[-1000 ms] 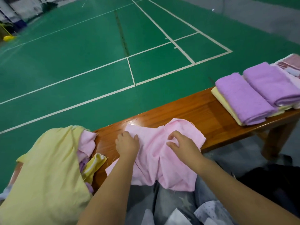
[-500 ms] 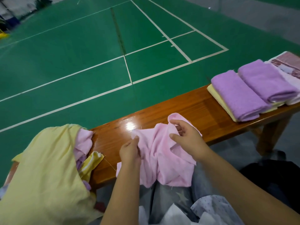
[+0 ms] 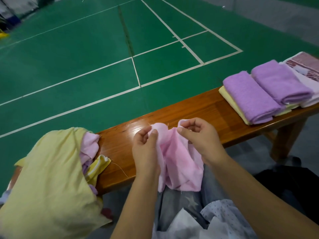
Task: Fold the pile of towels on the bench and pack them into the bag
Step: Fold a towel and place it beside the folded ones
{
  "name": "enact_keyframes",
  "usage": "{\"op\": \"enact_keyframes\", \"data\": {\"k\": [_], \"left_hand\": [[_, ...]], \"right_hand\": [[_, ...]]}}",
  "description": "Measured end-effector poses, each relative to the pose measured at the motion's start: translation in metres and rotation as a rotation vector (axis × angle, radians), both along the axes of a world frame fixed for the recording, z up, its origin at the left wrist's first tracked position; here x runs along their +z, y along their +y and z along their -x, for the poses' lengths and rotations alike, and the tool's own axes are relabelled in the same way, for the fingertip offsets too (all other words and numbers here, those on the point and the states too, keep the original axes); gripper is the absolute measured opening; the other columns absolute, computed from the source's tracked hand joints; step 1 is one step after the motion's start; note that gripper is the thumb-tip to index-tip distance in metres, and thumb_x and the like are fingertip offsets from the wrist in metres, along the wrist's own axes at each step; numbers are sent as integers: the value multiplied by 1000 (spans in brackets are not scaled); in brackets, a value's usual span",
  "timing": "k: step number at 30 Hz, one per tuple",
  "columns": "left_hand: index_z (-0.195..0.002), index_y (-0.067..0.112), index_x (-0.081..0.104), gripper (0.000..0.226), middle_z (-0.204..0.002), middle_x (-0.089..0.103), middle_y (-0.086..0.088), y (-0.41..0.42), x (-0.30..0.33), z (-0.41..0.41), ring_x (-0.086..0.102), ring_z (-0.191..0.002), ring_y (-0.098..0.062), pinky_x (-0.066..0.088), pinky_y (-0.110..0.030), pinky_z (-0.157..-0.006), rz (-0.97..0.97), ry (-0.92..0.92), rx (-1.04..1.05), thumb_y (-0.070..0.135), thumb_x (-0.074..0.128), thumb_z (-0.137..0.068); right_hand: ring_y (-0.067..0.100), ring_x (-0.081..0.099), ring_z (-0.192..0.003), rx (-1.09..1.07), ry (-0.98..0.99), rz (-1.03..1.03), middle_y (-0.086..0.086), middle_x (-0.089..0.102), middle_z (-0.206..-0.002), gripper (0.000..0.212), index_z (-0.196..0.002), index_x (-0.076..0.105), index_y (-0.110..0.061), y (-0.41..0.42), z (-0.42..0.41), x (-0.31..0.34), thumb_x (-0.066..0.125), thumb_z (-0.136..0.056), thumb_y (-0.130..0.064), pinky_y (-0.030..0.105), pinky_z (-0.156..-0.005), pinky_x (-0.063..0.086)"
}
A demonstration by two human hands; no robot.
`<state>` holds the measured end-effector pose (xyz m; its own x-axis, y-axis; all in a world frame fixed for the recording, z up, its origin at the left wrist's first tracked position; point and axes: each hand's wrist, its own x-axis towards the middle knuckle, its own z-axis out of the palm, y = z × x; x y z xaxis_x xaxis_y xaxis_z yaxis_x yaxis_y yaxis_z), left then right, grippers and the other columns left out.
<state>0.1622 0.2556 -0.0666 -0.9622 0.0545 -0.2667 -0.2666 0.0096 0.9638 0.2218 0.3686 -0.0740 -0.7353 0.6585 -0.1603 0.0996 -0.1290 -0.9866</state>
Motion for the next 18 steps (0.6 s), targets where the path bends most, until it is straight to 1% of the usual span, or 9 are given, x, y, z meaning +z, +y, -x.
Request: {"op": "enact_keyframes", "data": {"k": [1, 2, 4, 6, 8, 9, 11, 14, 18], "left_hand": [[-105, 27, 61, 17, -99, 63, 6, 2, 1, -7, 61, -90, -12, 52, -14, -63, 12, 72, -40, 15, 60, -93], [-110, 30, 59, 23, -94, 64, 7, 3, 0, -11, 61, -85, -10, 51, -13, -61, 16, 125, -71, 15, 61, -93], [-127, 37, 50, 43, -78, 63, 11, 5, -4, -18, 61, -76, -5, 52, -17, -67, 32, 202, -138, 17, 64, -91], [-133, 39, 48, 50, -76, 65, 12, 7, -6, -23, 62, -76, -3, 55, -22, -73, 68, 241, -180, 20, 66, -90], [-117, 38, 60, 31, -91, 70, 12, 9, -7, -25, 66, -86, -4, 58, -28, -79, 138, 291, -207, 23, 66, -90], [-107, 38, 64, 21, -94, 71, 13, 9, -7, -26, 65, -89, -4, 58, -29, -79, 173, 332, -225, 24, 64, -91], [-95, 40, 67, 15, -91, 70, 16, 8, -7, -27, 64, -87, -2, 57, -28, -78, 211, 405, -255, 25, 63, -92], [-93, 46, 63, 22, -91, 68, 17, 7, -8, -26, 62, -87, 1, 52, -17, -73, 274, 528, -285, 24, 63, -92], [-101, 30, 69, 19, -94, 63, 15, 6, -15, -24, 58, -88, 1, 45, -7, -69, 322, 689, -288, 15, 67, -88]], "right_hand": [[9, 64, -82, 0, 3, 0, -4, 68, -88, 10, -85, 65, -20, -2, -1, 1, 72, -82, -15, 19, -67, 53], [9, 64, -83, -1, 2, -6, -4, 68, -88, 9, -86, 65, -20, -3, -1, 2, 72, -83, -16, 20, -68, 53], [10, 64, -84, -2, -3, -22, -5, 68, -88, 8, -87, 66, -20, -4, -1, 4, 72, -83, -17, 20, -67, 52], [11, 65, -84, 0, -4, -22, -3, 69, -88, 7, -88, 66, -19, -3, -1, 5, 72, -83, -17, 21, -68, 52], [13, 65, -85, -6, -3, -12, -2, 69, -89, 6, -88, 67, -19, -2, -3, 6, 71, -84, -18, 23, -69, 54], [13, 66, -85, -10, -1, -7, -2, 70, -89, 6, -89, 67, -19, -1, -4, 6, 71, -84, -17, 23, -68, 55], [12, 67, -87, -8, 11, 14, -2, 71, -90, 7, -91, 69, -18, 0, -5, 5, 70, -85, -16, 22, -68, 56], [11, 68, -89, 16, 33, 53, -2, 72, -91, 7, -90, 69, -20, 0, -4, 4, 68, -86, -14, 23, -70, 58], [10, 69, -87, 67, 23, 79, -1, 72, -93, 12, -96, 69, -15, 3, -3, 3, 61, -91, -8, 21, -71, 57]]}}
